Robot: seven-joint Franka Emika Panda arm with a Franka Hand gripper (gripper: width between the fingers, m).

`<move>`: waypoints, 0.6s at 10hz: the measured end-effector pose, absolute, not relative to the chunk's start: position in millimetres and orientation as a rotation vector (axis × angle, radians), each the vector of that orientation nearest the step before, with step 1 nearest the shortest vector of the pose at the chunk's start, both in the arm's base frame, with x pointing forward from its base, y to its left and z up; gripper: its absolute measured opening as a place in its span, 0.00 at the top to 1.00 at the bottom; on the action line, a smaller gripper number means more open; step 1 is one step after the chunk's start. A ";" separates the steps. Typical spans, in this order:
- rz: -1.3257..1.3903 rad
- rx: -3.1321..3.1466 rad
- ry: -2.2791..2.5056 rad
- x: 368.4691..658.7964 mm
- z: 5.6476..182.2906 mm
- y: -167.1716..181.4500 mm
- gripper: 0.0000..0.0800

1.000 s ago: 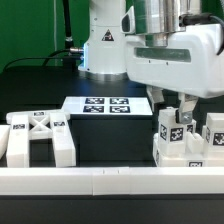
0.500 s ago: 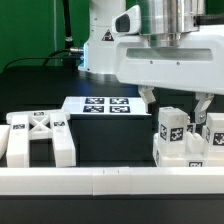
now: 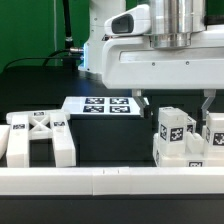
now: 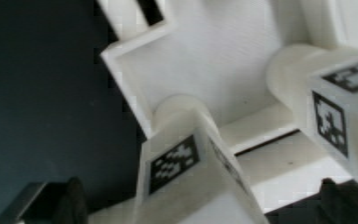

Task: Assemble chair

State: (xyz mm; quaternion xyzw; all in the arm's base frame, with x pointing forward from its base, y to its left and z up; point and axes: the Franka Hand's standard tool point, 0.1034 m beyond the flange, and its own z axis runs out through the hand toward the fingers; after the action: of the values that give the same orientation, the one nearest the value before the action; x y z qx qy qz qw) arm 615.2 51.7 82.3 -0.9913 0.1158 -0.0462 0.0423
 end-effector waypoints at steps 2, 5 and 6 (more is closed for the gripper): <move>-0.156 -3.081 -0.001 616.6 83.3 47.6 0.19; -0.156 -3.097 -0.209 616.1 82.9 45.9 0.47; -0.156 -3.097 -0.207 616.1 82.8 45.8 0.47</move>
Offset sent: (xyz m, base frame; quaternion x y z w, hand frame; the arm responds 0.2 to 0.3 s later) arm -0.0016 0.0022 0.0012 -0.0079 -0.0032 -0.1989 0.9800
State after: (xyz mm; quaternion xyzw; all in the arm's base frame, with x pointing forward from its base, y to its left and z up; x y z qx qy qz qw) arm 616.1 45.8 82.8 -0.9964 -0.0667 -0.0502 0.0168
